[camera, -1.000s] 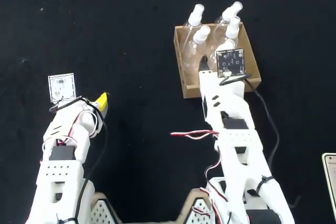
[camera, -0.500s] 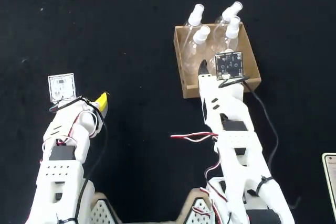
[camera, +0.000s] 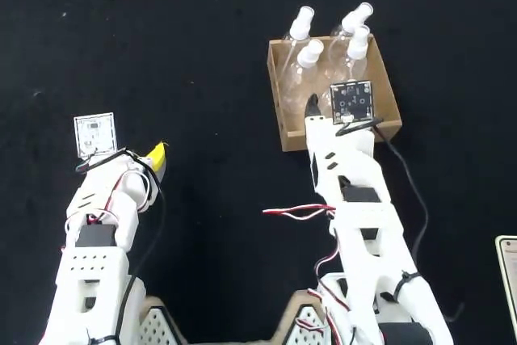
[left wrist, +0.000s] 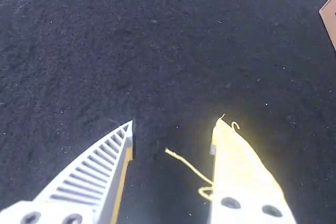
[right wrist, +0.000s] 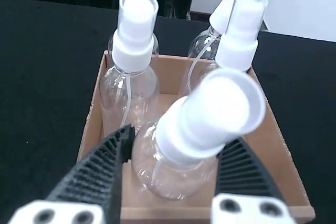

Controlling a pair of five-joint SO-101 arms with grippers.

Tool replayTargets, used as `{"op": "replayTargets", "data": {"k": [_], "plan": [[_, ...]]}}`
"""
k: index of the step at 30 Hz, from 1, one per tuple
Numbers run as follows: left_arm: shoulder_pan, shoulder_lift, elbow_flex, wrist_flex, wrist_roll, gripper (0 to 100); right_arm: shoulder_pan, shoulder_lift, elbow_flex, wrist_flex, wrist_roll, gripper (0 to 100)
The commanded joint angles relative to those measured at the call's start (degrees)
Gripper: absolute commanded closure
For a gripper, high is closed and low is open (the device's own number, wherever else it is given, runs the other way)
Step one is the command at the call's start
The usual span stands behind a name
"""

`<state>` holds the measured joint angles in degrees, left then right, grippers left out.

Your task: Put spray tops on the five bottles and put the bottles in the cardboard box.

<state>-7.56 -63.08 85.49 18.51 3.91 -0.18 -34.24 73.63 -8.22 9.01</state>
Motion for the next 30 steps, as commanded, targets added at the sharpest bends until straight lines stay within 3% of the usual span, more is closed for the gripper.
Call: {"op": "replayTargets", "data": {"k": [1,10,30], "plan": [[0.7,-0.5,-0.3,-1.2,0.1,76,0.3,0.1,-0.4,-1.3,0.2,84.8],[0.7,-0.5,-0.3,-1.2,0.1,76,0.4,7.3,-4.5,-1.3,0.5,84.8],[0.7,-0.5,-0.3,-1.2,0.1,76,-0.1,7.8,-5.7,-1.0,0.2,84.1]]}}
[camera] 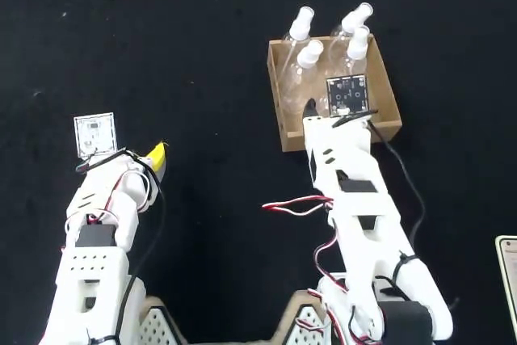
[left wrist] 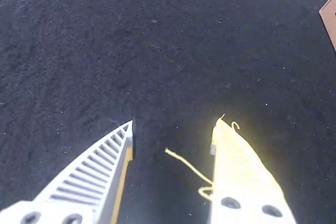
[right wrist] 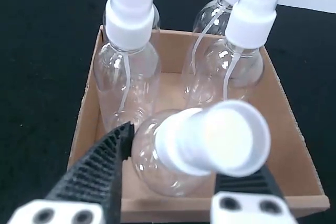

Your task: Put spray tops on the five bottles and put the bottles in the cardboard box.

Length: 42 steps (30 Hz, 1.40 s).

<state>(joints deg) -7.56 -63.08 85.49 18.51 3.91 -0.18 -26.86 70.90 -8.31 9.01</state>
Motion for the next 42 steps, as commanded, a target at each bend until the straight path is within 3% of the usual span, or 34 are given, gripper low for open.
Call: {"op": "replayTargets", "data": {"k": [1,9,42], "plan": [[0.7,-0.5,-0.3,-1.2,0.1,76,-0.1,0.4,-2.9,-1.1,0.2,84.1],[0.7,-0.5,-0.3,-1.2,0.1,76,-0.9,0.5,-2.9,-0.9,0.1,70.7],[0.7,-0.5,-0.3,-1.2,0.1,76,-2.2,0.5,-2.8,-0.8,0.1,71.7]]}}
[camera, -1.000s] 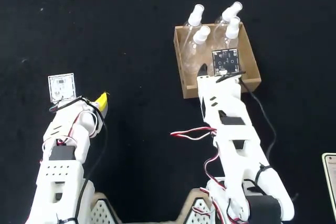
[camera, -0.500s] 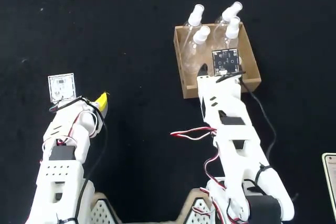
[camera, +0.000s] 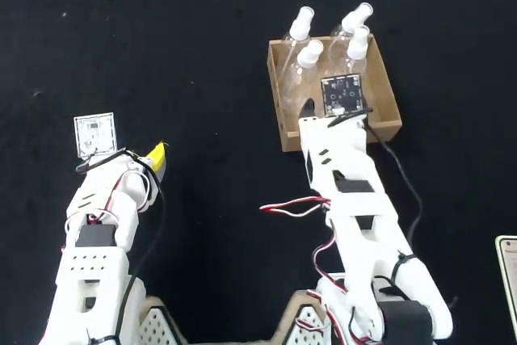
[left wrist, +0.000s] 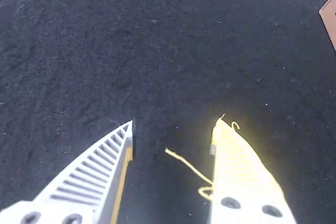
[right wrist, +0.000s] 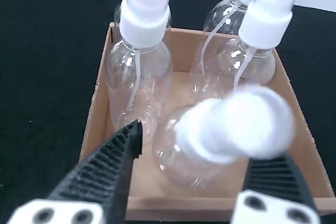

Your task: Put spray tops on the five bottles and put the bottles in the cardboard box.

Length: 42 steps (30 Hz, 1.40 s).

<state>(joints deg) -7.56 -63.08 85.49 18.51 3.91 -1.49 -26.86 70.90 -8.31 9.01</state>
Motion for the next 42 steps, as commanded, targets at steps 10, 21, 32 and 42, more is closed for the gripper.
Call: {"op": "replayTargets", "data": {"k": [10,21,32,42], "plan": [[0.7,-0.5,-0.3,-1.2,0.1,76,-0.8,0.5,-2.8,-0.8,0.4,81.4],[0.7,-0.5,-0.3,-1.1,0.1,76,2.1,0.0,-3.3,-0.7,0.4,81.5],[0.7,-0.5,-0.3,-1.1,0.1,76,2.5,0.3,-11.5,15.7,0.4,81.2],[0.7,-0.5,-0.3,-1.1,0.1,76,2.5,0.3,-11.0,15.7,0.2,81.0]]}}
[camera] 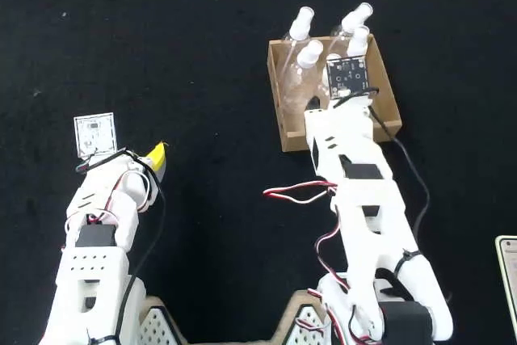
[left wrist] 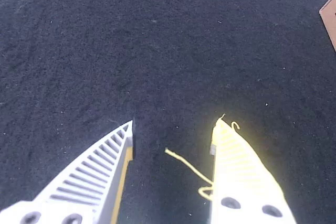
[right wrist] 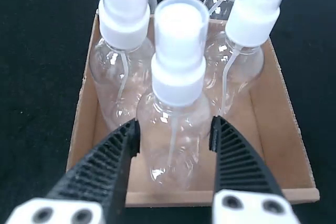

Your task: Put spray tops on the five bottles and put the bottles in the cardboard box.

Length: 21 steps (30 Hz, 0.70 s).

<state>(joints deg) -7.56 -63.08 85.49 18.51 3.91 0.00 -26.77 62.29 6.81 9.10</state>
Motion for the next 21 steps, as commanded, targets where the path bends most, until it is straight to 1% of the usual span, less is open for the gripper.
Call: {"op": "replayTargets", "data": {"k": [1,3,8,21], "plan": [[0.7,-0.5,-0.3,-1.1,0.1,76,1.1,0.2,-2.2,0.6,0.1,80.9],[0.7,-0.5,-0.3,-1.1,0.1,76,1.0,0.2,-2.2,0.6,0.1,78.3],[0.7,-0.5,-0.3,-1.1,0.1,76,0.2,0.2,-2.0,0.8,0.0,68.0],[0.7,-0.5,-0.3,-1.1,0.1,76,-0.4,0.2,-2.0,1.0,0.0,67.6]]}}
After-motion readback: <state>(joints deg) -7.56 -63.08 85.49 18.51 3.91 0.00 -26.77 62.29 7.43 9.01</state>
